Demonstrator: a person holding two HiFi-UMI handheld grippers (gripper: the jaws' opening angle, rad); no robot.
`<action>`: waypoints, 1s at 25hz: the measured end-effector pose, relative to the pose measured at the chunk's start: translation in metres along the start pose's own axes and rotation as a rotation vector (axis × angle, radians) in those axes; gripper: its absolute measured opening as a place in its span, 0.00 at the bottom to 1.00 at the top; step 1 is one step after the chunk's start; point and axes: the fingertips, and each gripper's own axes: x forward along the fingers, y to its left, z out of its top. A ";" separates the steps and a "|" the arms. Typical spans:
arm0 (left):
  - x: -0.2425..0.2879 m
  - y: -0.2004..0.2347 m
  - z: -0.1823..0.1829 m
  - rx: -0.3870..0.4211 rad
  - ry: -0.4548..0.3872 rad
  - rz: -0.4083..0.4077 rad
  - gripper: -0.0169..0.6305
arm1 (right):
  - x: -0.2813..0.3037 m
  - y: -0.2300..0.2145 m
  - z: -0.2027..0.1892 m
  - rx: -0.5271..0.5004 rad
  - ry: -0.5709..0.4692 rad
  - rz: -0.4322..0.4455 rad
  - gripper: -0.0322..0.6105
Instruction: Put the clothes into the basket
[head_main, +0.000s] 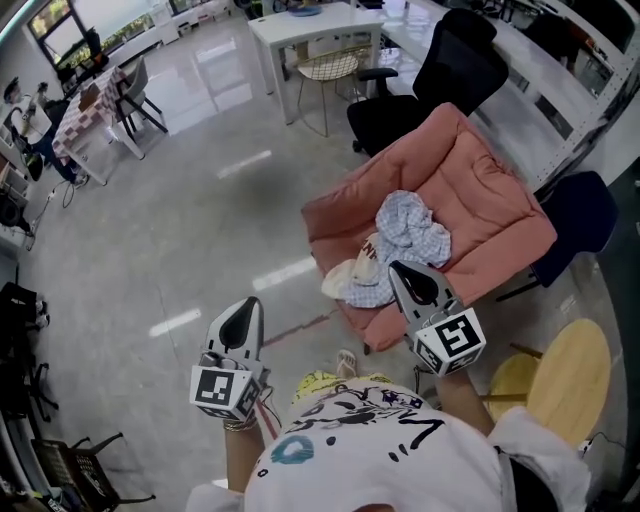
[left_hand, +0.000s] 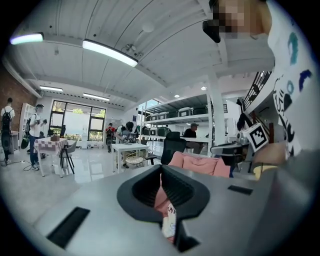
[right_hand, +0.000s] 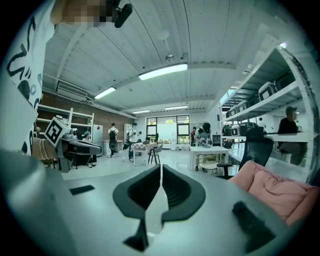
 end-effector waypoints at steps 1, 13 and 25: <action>0.005 -0.001 -0.002 0.001 0.010 -0.009 0.05 | 0.000 -0.004 0.000 0.006 0.001 -0.007 0.10; 0.104 -0.006 0.017 0.028 0.051 -0.179 0.06 | -0.005 -0.078 -0.011 0.075 0.053 -0.199 0.10; 0.257 -0.013 0.043 0.091 0.086 -0.447 0.05 | 0.018 -0.168 -0.009 0.153 0.061 -0.447 0.10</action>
